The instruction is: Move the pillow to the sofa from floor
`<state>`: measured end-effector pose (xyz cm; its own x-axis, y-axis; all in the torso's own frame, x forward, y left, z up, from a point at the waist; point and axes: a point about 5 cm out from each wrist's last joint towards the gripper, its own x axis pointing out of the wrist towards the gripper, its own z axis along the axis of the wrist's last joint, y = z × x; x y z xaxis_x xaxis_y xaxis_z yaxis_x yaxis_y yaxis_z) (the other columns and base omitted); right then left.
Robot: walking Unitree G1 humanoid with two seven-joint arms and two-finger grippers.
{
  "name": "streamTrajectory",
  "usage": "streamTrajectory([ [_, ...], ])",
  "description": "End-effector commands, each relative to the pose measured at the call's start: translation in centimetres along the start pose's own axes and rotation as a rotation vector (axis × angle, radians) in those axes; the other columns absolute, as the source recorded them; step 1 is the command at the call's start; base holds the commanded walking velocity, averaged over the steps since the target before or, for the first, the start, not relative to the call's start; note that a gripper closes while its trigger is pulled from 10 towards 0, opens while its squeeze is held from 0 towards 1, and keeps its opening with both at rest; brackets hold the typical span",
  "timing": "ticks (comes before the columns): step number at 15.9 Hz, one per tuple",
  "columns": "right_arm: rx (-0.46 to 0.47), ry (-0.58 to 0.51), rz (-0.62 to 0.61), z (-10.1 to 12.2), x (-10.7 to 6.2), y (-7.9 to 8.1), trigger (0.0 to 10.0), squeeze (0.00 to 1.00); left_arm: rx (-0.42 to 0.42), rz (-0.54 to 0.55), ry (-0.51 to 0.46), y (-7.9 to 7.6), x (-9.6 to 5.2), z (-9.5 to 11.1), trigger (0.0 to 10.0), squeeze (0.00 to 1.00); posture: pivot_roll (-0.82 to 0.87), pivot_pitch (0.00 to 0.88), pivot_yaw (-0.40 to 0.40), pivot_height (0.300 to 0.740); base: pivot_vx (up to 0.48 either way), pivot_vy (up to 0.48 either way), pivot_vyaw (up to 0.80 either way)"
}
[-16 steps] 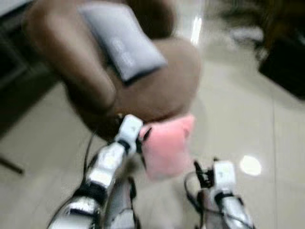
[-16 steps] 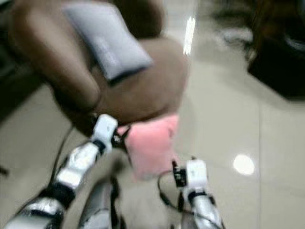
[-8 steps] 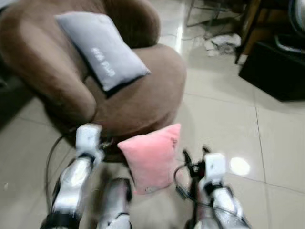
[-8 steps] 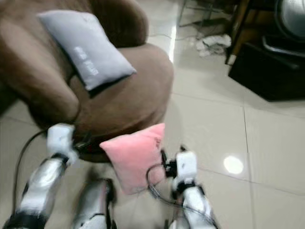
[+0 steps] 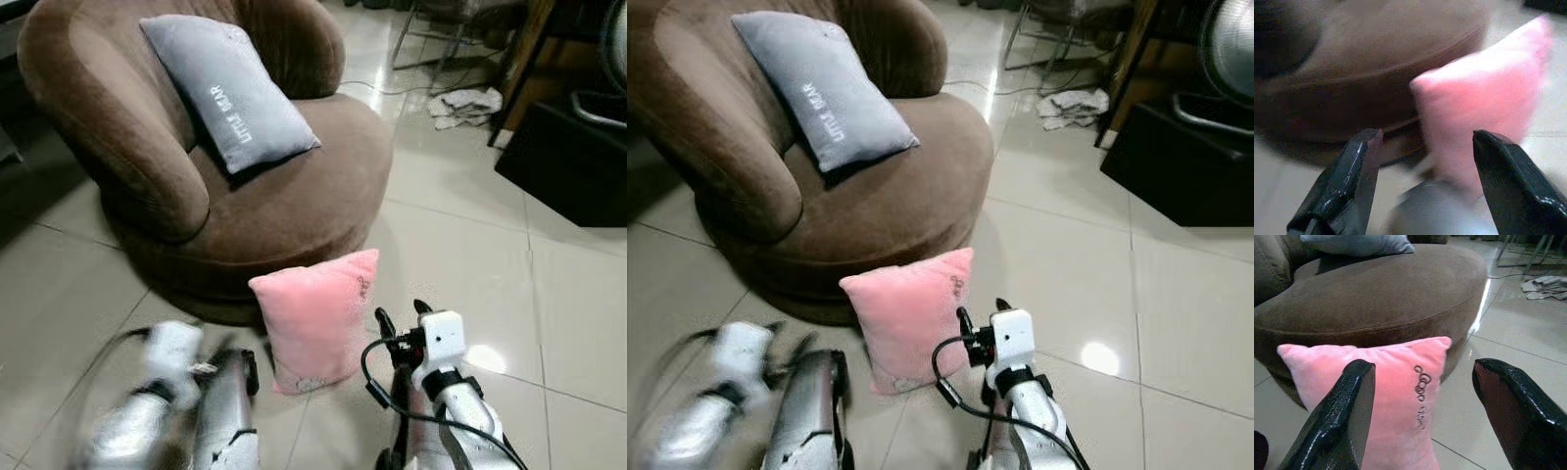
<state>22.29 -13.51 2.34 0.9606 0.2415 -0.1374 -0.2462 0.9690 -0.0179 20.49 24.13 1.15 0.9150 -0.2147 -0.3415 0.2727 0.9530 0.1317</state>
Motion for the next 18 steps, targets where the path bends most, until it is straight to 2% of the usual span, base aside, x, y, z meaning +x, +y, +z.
streamTrajectory([
  [1, 0.003, -0.007, -0.009, 0.1, 0.1, -0.3, 10.0, 0.00, -0.005, 0.026, -0.008, 1.2, -0.5, -0.2, 10.0, 0.00, 0.12, 0.059, 0.002, 0.517, 0.000, 0.000, 0.00],
  [2, -0.004, -0.007, 0.006, 0.2, 0.0, 0.0, 10.0, 0.00, -0.007, 0.039, 0.002, 3.1, -0.8, -0.3, 10.0, 0.00, 0.11, 0.057, 0.011, 0.517, 0.000, 0.000, 0.00],
  [4, -0.012, -0.001, 0.040, 0.2, -0.8, 0.6, 10.0, 0.00, 0.045, 0.044, 0.012, 5.9, -0.4, 0.8, 10.0, 0.00, 0.08, 0.060, 0.024, 0.517, 0.000, 0.000, 0.00],
  [6, 0.002, 0.011, 0.048, 0.0, -1.7, 1.0, 10.0, 0.00, 0.134, -0.012, 0.031, 6.4, -0.1, 1.3, 10.0, 0.00, 0.07, 0.070, 0.030, 0.517, 0.000, 0.000, 0.00],
  [7, 0.025, 0.011, 0.044, 0.1, -2.1, 1.1, 10.0, 0.00, 0.187, -0.077, 0.049, 6.0, 1.3, 2.0, 10.0, 0.00, 0.06, 0.081, 0.034, 0.517, 0.000, 0.000, 0.00],
  [8, 0.035, 0.000, 0.056, 0.5, -2.5, 1.5, 10.0, 0.00, 0.221, -0.139, 0.078, 4.9, 4.2, 3.5, 10.0, 0.00, 0.04, 0.103, 0.041, 0.517, 0.000, 0.000, 0.00],
  [9, 0.038, -0.006, 0.063, 0.9, -2.8, 1.7, 10.0, 0.00, 0.233, -0.158, 0.085, 4.5, 5.5, 4.5, 10.0, 0.00, 0.04, 0.103, 0.041, 0.517, 0.000, 0.000, 0.00],
  [10, 0.051, -0.019, 0.063, 1.6, -3.4, 1.9, 10.0, 0.00, 0.254, -0.184, 0.104, 3.4, 7.5, 5.9, 10.0, 0.00, 0.00, 0.150, 0.049, 0.517, 0.000, 0.000, 0.00],
  [11, 0.058, -0.031, 0.061, 2.3, -4.2, 2.2, 10.0, 0.00, 0.263, -0.195, 0.111, 1.6, 9.9, 8.0, 10.0, 0.00, -0.02, 0.181, 0.053, 0.517, 0.000, 0.000, 0.00],
  [12, 0.067, -0.035, 0.047, 2.9, -5.2, 2.4, 10.0, 0.00, 0.276, -0.190, 0.099, 0.9, 11.1, 9.6, 10.0, 0.00, -0.05, 0.218, 0.063, 0.517, 0.000, 0.000, 0.00],
  [15, 0.099, -0.012, 0.000, 3.8, -8.3, 3.4, 10.0, 0.00, 0.328, -0.144, 0.077, 1.9, 11.8, 12.0, 10.0, 0.00, -0.12, 0.296, 0.090, 0.517, 0.000, 0.000, 0.00],
  [18, 0.119, 0.060, -0.039, 3.7, -11.3, 4.1, 10.0, 0.00, 0.367, -0.070, 0.086, 3.3, 12.1, 13.7, 10.0, 0.00, -0.18, 0.338, 0.103, 0.517, 0.000, 0.000, 0.00],
])
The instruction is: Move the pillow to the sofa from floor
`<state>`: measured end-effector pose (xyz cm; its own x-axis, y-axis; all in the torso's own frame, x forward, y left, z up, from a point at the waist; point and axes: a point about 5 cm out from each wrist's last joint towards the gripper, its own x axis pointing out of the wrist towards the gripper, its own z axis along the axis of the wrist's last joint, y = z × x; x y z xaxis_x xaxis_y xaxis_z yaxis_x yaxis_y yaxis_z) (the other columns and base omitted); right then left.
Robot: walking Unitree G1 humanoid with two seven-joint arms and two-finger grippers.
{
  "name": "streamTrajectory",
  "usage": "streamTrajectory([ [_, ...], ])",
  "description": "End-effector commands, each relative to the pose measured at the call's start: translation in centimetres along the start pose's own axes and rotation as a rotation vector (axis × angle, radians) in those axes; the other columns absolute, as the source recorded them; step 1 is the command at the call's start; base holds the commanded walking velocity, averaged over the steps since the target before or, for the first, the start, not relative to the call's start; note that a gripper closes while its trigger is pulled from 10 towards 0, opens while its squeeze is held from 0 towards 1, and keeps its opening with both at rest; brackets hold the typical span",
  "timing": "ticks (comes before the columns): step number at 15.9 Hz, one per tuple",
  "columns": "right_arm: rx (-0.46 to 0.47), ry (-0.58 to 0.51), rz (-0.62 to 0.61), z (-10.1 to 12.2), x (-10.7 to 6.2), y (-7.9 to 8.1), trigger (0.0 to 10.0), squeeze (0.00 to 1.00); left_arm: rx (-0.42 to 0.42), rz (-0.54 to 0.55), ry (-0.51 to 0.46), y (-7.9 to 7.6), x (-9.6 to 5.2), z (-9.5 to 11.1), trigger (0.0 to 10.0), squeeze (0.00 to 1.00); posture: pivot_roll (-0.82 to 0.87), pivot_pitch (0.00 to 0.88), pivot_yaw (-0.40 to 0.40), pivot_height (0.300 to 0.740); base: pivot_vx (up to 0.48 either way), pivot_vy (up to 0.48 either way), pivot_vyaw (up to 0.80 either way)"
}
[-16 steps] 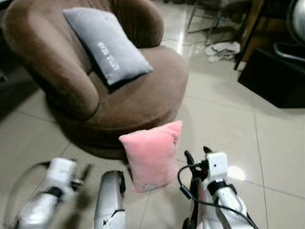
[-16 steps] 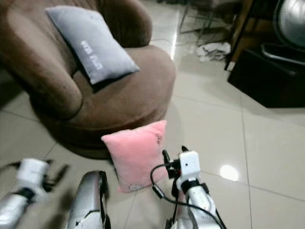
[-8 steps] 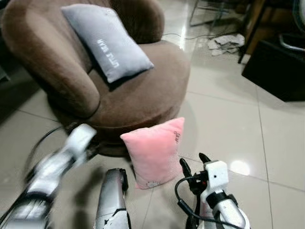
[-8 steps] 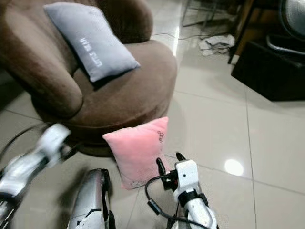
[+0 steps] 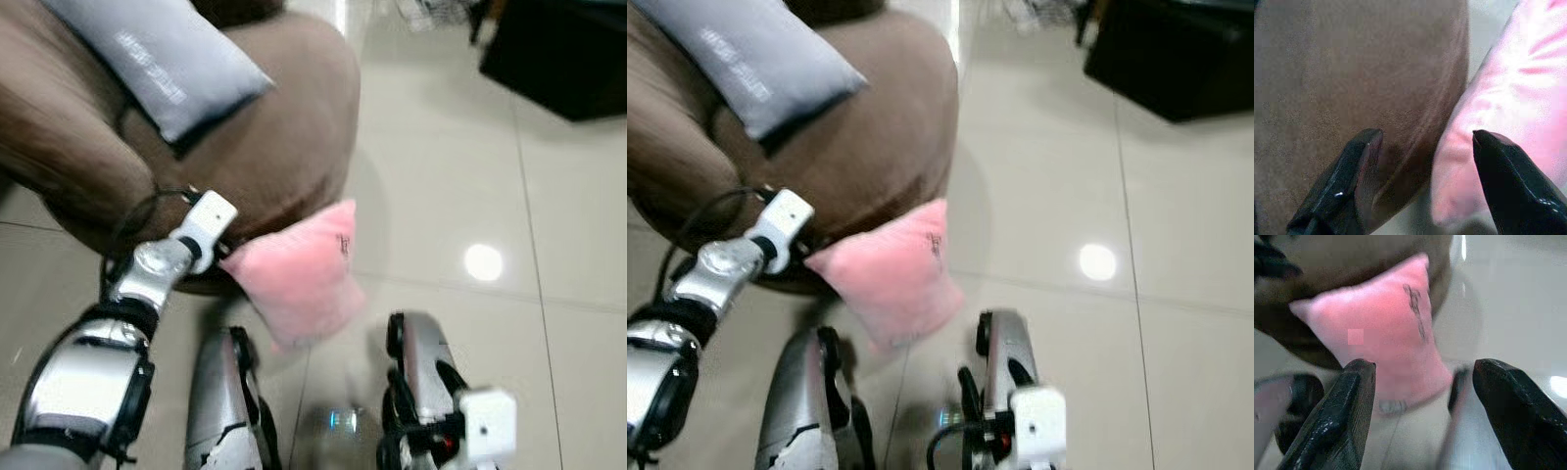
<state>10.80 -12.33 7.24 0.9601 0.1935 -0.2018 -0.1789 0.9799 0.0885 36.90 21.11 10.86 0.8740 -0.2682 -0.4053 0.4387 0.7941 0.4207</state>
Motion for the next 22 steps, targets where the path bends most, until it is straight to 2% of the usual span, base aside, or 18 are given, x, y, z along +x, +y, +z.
streamTrajectory([
  [1, 0.003, 0.013, -0.002, 0.2, -0.4, 0.4, 10.0, 0.00, 0.009, 0.020, 0.050, 0.7, -0.4, -0.8, 10.0, 0.00, -0.19, 0.351, 0.103, 0.517, 0.000, 0.000, 0.00],
  [3, 0.004, 0.045, -0.022, 0.0, -1.4, 0.2, 10.0, 0.00, -0.033, 0.000, 0.093, 1.1, -0.6, -1.1, 10.0, 0.00, -0.20, 0.365, 0.102, 0.517, 0.000, 0.000, 0.00],
  [5, 0.003, 0.065, -0.022, -0.3, -1.8, 0.0, 10.0, 0.00, -0.065, -0.076, 0.110, 0.2, -0.3, -1.0, 10.0, 0.00, -0.19, 0.370, 0.099, 0.517, 0.000, 0.000, 0.00],
  [7, 0.003, 0.086, -0.013, -1.2, -1.7, -0.2, 10.0, 0.00, -0.084, -0.144, 0.100, -0.5, 0.1, -0.5, 10.0, 0.00, -0.16, 0.367, 0.100, 0.517, 0.000, 0.000, 0.00],
  [10, 0.006, 0.093, 0.013, -2.2, -1.0, -0.2, 10.0, 0.00, -0.104, -0.176, 0.080, -0.7, 0.1, -0.3, 10.0, 0.00, -0.13, 0.360, 0.106, 0.517, 0.000, 0.000, 0.00],
  [13, -0.012, 0.078, 0.042, -1.5, -0.7, 0.3, 10.0, 0.00, -0.092, -0.107, 0.022, -1.0, 0.6, 0.6, 10.0, 0.00, -0.15, 0.388, 0.086, 0.517, 0.000, 0.000, 0.00],
  [16, -0.008, 0.103, 0.032, -0.7, -2.4, 0.8, 10.0, 0.00, -0.080, -0.072, -0.011, -0.8, 0.8, 1.4, 10.0, 0.00, -0.18, 0.456, 0.070, 0.517, 0.000, 0.000, 0.00],
  [22, 0.007, 0.134, 0.033, 0.2, -3.9, 2.1, 10.0, 0.00, -0.066, -0.031, -0.014, -1.5, 1.1, 1.4, 10.0, 0.00, -0.21, 0.534, 0.073, 0.517, 0.000, 0.000, 0.00],
])
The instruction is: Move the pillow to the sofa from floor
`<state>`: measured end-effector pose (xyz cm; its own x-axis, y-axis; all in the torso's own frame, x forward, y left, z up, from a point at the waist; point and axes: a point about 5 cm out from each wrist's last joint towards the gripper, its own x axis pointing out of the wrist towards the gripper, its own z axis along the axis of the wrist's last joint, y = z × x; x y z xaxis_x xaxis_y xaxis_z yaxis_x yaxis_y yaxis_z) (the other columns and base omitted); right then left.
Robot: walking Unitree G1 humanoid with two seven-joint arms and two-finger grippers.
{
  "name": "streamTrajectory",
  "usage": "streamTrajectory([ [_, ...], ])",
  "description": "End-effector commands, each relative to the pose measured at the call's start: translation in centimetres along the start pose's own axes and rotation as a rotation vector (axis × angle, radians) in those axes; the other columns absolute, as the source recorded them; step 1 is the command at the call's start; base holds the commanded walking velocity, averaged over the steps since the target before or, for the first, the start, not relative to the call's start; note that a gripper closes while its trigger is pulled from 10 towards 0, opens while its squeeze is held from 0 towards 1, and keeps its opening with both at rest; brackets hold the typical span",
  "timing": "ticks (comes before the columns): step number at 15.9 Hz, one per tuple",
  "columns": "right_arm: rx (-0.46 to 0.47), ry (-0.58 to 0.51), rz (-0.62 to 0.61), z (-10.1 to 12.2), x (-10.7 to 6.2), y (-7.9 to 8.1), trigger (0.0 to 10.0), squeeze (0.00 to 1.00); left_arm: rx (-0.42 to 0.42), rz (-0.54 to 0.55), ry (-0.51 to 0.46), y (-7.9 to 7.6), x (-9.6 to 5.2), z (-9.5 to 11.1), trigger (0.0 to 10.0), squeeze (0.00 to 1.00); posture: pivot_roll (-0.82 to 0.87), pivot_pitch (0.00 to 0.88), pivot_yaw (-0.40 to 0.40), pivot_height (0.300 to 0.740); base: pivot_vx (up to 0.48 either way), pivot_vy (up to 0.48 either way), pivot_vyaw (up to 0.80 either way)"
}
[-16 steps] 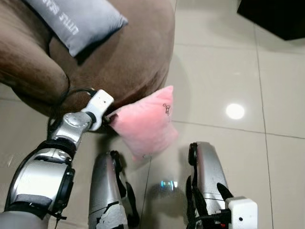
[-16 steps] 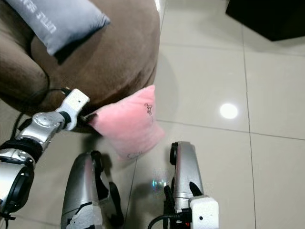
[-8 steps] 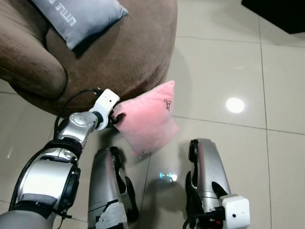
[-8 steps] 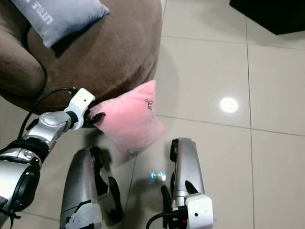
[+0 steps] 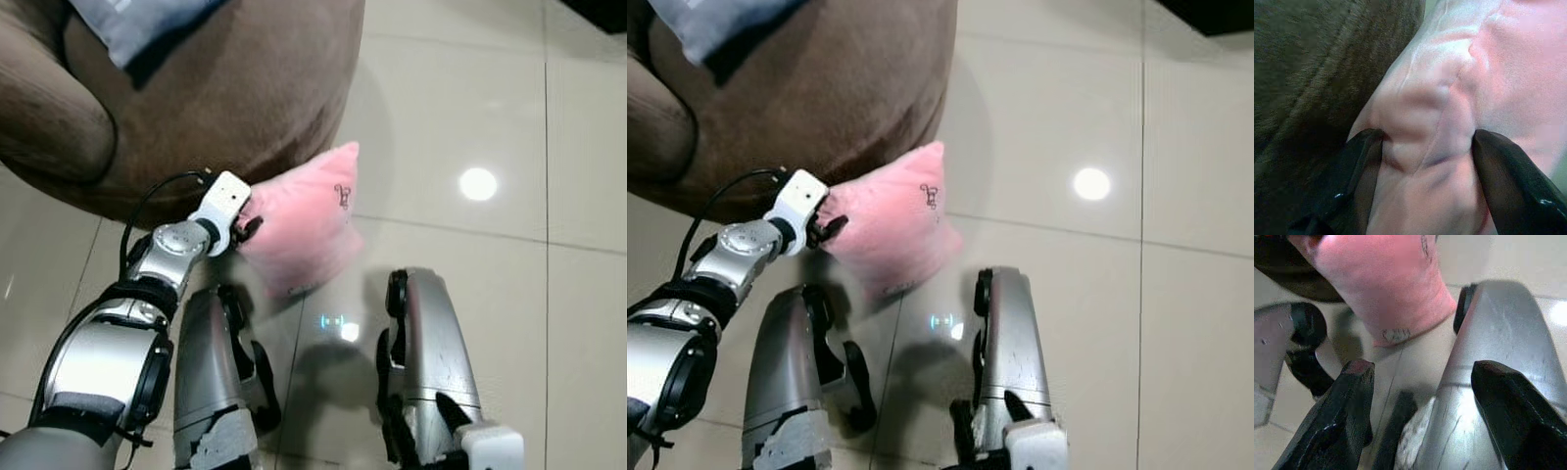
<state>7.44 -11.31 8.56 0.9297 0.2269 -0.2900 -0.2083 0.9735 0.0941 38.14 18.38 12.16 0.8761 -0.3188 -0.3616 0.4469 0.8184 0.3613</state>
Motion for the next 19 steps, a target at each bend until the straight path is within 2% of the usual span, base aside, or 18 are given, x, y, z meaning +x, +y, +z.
streamTrajectory([
  [1, 0.012, 0.042, 0.002, -0.35, -0.62, 0.45, 10.0, 0.00, -0.008, -0.006, 0.048, -0.36, -0.22, -1.42, 10.0, 0.00, -0.21, 0.534, 0.073, 0.517, 0.000, 0.000, 0.00],
  [4, 0.017, 0.052, -0.004, -0.17, -0.96, 0.50, 10.0, 0.00, 0.025, -0.004, 0.049, -0.52, -0.13, -1.33, 10.0, 0.00, -0.21, 0.539, 0.078, 0.517, 0.000, 0.000, 0.00],
  [10, 0.016, 0.064, -0.008, -0.44, -1.19, 0.45, 10.0, 0.00, 0.031, 0.009, 0.049, -0.47, -0.12, -1.30, 10.0, 0.00, -0.20, 0.528, 0.075, 0.517, 0.000, 0.000, 0.00],
  [11, 0.015, 0.065, -0.008, -0.57, -1.15, 0.37, 10.0, 0.00, 0.014, 0.011, 0.040, -0.44, -0.14, -1.29, 1.9, 0.00, -0.21, 0.526, 0.073, 0.517, 0.000, 0.000, 0.00],
  [12, 0.013, 0.066, -0.008, -0.65, -1.16, 0.32, 10.0, 0.00, -0.024, 0.018, 0.018, -0.31, -0.19, -1.18, 0.0, 0.00, -0.21, 0.526, 0.071, 0.517, 0.000, 0.000, 0.00],
  [19, 0.014, 0.072, -0.002, -0.86, -1.27, 0.73, 10.0, 0.00, -0.016, 0.032, 0.029, 0.10, -0.34, -1.26, 0.0, 0.00, -0.21, 0.529, 0.075, 0.517, 0.000, 0.000, 0.00],
])
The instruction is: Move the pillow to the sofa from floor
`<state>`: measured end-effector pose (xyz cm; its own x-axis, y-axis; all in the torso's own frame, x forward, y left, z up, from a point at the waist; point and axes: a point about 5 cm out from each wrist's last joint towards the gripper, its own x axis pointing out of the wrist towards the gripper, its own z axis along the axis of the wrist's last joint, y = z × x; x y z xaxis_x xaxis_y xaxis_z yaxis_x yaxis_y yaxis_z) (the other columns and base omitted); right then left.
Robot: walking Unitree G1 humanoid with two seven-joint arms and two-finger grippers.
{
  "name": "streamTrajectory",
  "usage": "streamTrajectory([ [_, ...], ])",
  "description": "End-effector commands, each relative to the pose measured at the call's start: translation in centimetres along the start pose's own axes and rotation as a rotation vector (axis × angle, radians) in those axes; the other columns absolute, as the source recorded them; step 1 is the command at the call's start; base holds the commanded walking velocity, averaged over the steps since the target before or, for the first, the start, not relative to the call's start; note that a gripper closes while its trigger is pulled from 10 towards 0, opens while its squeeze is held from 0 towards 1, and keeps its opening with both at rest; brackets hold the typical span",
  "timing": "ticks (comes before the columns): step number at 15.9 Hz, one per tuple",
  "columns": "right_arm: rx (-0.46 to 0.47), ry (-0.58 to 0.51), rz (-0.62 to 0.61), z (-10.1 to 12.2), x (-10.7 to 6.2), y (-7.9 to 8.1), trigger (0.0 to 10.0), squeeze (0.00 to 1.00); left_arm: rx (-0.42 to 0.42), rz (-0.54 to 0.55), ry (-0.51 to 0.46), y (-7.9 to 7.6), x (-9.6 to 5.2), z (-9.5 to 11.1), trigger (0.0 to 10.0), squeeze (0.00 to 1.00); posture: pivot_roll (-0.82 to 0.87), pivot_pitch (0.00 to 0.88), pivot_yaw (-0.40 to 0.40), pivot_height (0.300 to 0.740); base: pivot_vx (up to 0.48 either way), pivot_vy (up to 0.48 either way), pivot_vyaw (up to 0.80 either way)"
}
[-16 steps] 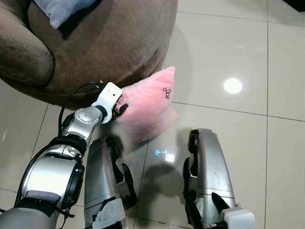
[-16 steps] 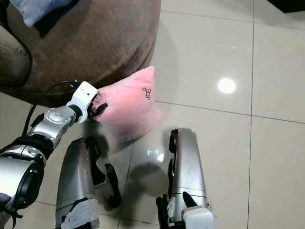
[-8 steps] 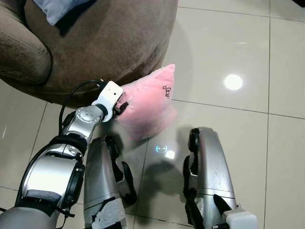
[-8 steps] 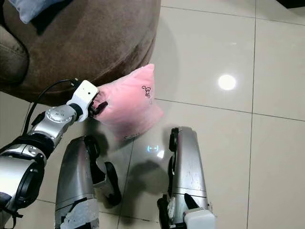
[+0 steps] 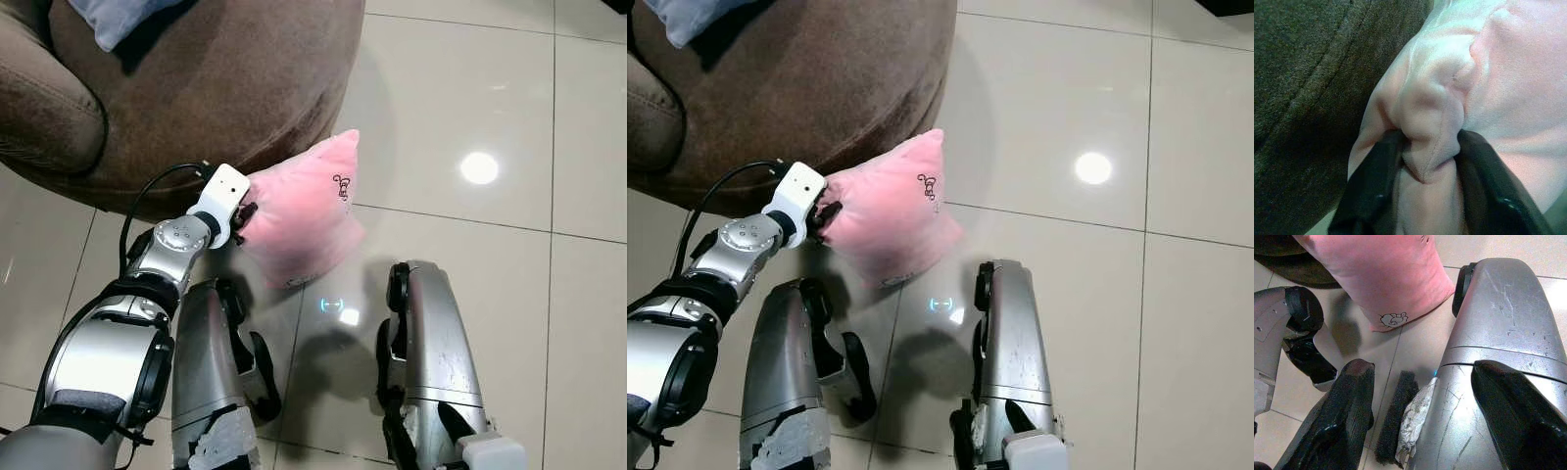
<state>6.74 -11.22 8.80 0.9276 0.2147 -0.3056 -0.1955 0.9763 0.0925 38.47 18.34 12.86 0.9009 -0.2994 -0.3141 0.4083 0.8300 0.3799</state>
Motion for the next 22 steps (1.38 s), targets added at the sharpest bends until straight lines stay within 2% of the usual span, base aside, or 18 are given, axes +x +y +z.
streamTrajectory([
  [1, 0.012, 0.056, 0.011, -0.8, -0.6, 0.6, 10.0, 0.00, -0.021, -0.016, 0.067, -0.3, -0.5, -2.0, 0.0, 0.00, -0.21, 0.532, 0.076, 0.517, 0.000, 0.000, 0.00],
  [6, 0.019, 0.059, 0.006, -0.7, -0.8, 0.7, 10.0, 0.00, -0.048, -0.034, 0.069, -0.8, -0.4, -2.3, 0.0, 0.00, -0.21, 0.544, 0.078, 0.517, 0.000, 0.000, 0.00],
  [8, 0.027, 0.063, 0.002, -0.8, -0.8, 0.8, 10.0, 0.00, -0.086, -0.074, 0.046, -1.5, -0.2, -2.1, 0.0, 0.00, -0.20, 0.551, 0.082, 0.517, 0.000, 0.000, 0.00],
  [14, 0.044, 0.070, -0.007, -1.0, -0.7, 0.8, 10.0, 0.00, -0.268, -0.111, -0.009, -2.7, 0.3, -1.3, 0.0, 0.00, -0.19, 0.558, 0.088, 0.517, 0.000, 0.000, 0.00],
  [16, 0.044, 0.071, -0.009, -1.0, -0.6, 0.8, 10.0, 0.00, -0.327, -0.126, -0.064, -2.7, 0.6, -0.1, 0.0, 0.00, -0.18, 0.556, 0.094, 0.517, 0.000, 0.000, 0.00],
  [18, 0.044, 0.069, -0.006, -1.1, -0.2, 0.8, 10.0, 0.00, -0.363, -0.151, -0.154, -2.7, 1.1, 2.3, 0.0, 0.00, -0.17, 0.544, 0.102, 0.517, 0.000, 0.000, 0.00],
  [20, 0.041, 0.060, 0.000, -1.3, 0.5, 0.7, 10.0, 0.00, -0.401, -0.175, -0.249, -2.7, 1.6, 5.2, 0.0, 0.00, -0.15, 0.519, 0.109, 0.517, 0.000, 0.000, 0.00],
  [22, 0.029, 0.033, 0.010, -1.3, 1.9, 0.5, 10.0, 0.00, -0.432, -0.198, -0.385, -2.3, 1.9, 9.7, 0.0, 0.00, -0.13, 0.470, 0.120, 0.517, 0.000, 0.000, 0.00],
])
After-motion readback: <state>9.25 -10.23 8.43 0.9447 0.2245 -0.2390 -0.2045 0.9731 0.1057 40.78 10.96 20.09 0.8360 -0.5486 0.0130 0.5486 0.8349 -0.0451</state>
